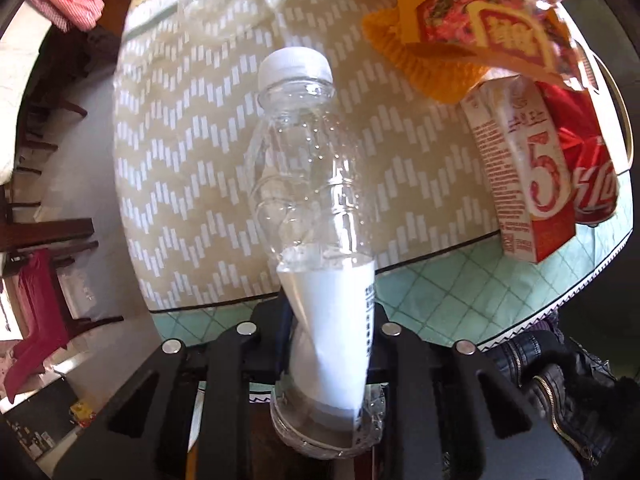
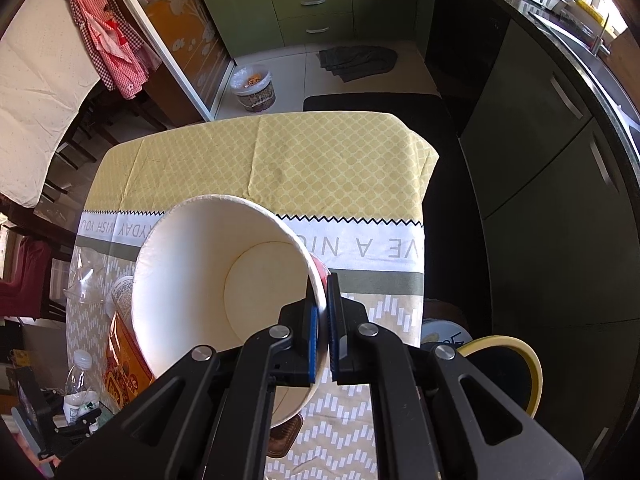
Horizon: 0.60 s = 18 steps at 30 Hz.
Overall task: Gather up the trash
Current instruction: 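Release the bucket into the bin with the right tool while the left tool drops the bottle in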
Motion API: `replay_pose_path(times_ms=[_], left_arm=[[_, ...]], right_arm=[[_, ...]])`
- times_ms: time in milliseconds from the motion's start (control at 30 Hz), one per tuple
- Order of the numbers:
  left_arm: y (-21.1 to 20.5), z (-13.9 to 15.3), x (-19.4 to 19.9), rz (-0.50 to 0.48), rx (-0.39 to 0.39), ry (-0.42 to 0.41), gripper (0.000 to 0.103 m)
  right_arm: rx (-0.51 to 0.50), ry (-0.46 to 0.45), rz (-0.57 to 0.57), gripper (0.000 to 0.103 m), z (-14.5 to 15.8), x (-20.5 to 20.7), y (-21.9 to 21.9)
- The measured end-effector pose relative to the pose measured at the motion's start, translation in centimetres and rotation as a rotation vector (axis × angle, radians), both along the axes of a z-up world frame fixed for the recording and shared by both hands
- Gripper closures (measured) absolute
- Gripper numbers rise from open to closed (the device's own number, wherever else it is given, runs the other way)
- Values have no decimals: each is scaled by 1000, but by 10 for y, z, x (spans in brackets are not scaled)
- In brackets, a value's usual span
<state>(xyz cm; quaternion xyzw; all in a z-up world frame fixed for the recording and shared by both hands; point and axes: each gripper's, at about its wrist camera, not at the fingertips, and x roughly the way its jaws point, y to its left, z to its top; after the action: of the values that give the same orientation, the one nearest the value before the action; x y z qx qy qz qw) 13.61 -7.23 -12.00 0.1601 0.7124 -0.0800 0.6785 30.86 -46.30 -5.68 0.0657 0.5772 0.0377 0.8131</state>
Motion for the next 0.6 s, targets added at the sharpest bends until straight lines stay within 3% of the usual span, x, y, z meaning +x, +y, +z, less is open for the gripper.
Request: replay_pose_path(times_ms=[200, 367, 467, 600], left_arm=[[-12, 62, -16, -41, -31, -108, 79], [-46, 103, -37, -130, -103, -203, 79], [-66, 122, -49, -210, -155, -247, 79], [-104, 124, -47, -318, -232, -292, 79]], right_arm=[[103, -40, -37, 98, 25, -20, -34], [139, -78, -108, 98, 39, -73, -93], [120, -73, -196, 98, 31, -113, -140], [105, -22, -329, 97, -3, -157, -202]])
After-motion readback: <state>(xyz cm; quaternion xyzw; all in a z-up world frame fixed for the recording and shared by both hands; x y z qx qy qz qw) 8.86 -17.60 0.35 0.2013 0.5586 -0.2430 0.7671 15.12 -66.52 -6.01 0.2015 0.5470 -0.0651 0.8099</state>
